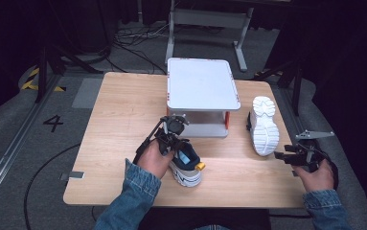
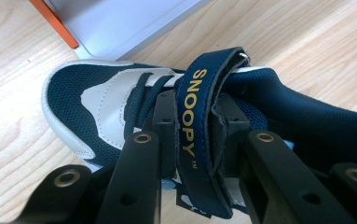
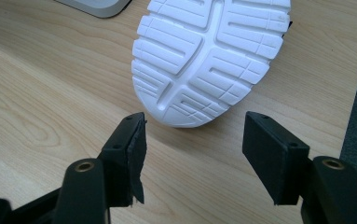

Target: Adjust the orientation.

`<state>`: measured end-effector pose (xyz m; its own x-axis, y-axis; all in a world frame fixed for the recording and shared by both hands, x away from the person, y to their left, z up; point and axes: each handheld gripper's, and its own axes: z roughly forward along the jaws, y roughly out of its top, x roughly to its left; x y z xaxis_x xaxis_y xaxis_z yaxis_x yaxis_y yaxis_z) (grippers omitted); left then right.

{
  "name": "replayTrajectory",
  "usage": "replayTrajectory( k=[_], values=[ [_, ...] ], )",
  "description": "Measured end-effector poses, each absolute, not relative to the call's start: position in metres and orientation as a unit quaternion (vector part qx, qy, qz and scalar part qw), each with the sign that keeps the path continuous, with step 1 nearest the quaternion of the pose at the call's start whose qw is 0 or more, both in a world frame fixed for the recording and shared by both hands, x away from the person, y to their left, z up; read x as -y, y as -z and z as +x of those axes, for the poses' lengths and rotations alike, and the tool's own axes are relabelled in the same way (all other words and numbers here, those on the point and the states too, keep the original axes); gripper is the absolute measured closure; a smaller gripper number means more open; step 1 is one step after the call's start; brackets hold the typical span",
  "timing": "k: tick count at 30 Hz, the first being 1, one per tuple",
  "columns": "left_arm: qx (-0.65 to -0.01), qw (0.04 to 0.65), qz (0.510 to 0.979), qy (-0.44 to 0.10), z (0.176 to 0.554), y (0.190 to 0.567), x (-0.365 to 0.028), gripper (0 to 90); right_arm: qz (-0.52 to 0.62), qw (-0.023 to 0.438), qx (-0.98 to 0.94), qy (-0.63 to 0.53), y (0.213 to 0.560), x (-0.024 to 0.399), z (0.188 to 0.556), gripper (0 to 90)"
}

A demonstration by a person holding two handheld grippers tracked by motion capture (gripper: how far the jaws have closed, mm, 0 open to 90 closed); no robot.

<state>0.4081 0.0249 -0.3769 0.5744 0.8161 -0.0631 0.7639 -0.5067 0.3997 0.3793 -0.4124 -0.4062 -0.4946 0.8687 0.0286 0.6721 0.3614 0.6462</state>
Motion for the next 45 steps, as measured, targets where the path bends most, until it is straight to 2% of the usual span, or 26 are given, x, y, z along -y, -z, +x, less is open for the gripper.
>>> replayTrajectory(
  k=[2,4,6,12,16,22,29,32,35,36,45],
  values=[
    [-0.459,0.209,0.861,-0.061,0.409,0.376,-0.028,71.2,0.477,0.161,-0.809,-0.304,0.406,0.413,0.379,40.0],
    [-0.462,0.206,0.860,-0.068,0.408,0.372,-0.029,64.7,0.478,0.158,-0.808,-0.305,0.406,0.413,0.379,39.9],
    [-0.461,0.214,0.859,-0.063,0.405,0.366,-0.030,53.4,0.479,0.157,-0.808,-0.305,0.406,0.413,0.379,39.9],
    [-0.432,0.217,0.873,-0.059,0.386,0.345,-0.024,48.2,0.475,0.157,-0.810,-0.307,0.405,0.412,0.379,40.5],
    [-0.392,0.198,0.898,-0.040,0.368,0.336,-0.010,49.0,0.472,0.151,-0.813,-0.306,0.404,0.409,0.379,41.3],
    [-0.349,0.162,0.923,-0.003,0.354,0.342,0.012,48.4,0.466,0.140,-0.818,-0.307,0.403,0.405,0.380,44.0],
    [-0.348,0.131,0.927,0.042,0.363,0.369,0.022,50.5,0.465,0.138,-0.819,-0.308,0.404,0.405,0.380,44.8],
    [-0.349,0.124,0.928,0.039,0.364,0.378,0.026,54.9,0.465,0.137,-0.819,-0.306,0.404,0.404,0.380,44.9],
    [-0.345,0.132,0.929,0.031,0.367,0.382,0.027,68.3,0.464,0.132,-0.821,-0.307,0.405,0.404,0.381,45.9],
    [-0.343,0.135,0.929,0.029,0.367,0.382,0.026,69.9,0.464,0.131,-0.821,-0.308,0.405,0.403,0.381,46.1],
    [-0.300,0.147,0.942,0.048,0.364,0.368,0.035,72.9,0.455,0.140,-0.822,-0.311,0.405,0.404,0.380,47.6]
  ],
)
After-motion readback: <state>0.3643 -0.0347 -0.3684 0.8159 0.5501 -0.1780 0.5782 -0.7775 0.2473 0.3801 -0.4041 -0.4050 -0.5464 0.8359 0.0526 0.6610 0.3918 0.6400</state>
